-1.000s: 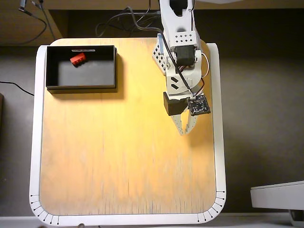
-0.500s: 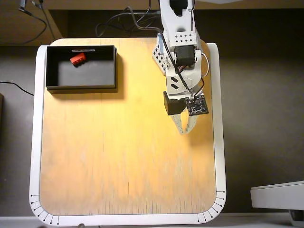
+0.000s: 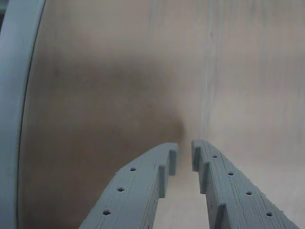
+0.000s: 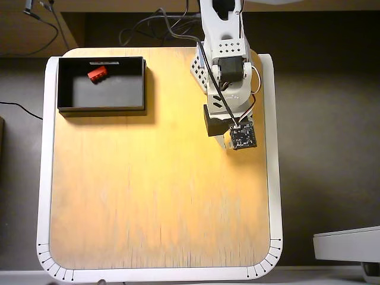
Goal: Grasp a lego block and put it in the bin.
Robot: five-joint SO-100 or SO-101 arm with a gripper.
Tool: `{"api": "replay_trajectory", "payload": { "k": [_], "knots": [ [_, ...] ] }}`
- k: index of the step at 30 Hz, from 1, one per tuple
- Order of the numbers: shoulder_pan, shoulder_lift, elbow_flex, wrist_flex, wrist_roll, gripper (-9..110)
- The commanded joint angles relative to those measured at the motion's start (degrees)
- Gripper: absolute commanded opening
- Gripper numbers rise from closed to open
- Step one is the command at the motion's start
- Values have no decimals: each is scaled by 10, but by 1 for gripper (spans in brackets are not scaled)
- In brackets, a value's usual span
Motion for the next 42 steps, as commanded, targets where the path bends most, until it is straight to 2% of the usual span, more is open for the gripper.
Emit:
{"api": "replay_trajectory", "payload": {
  "k": [1,11,18,26,42],
  "knots": [
    [8,52,96,14,-95,0],
    [6,52,96,14,-89,0],
    [5,52,96,13,-38,1],
    [5,52,96,13,-98,1],
    [5,52,96,14,-99,1]
  ]
}}
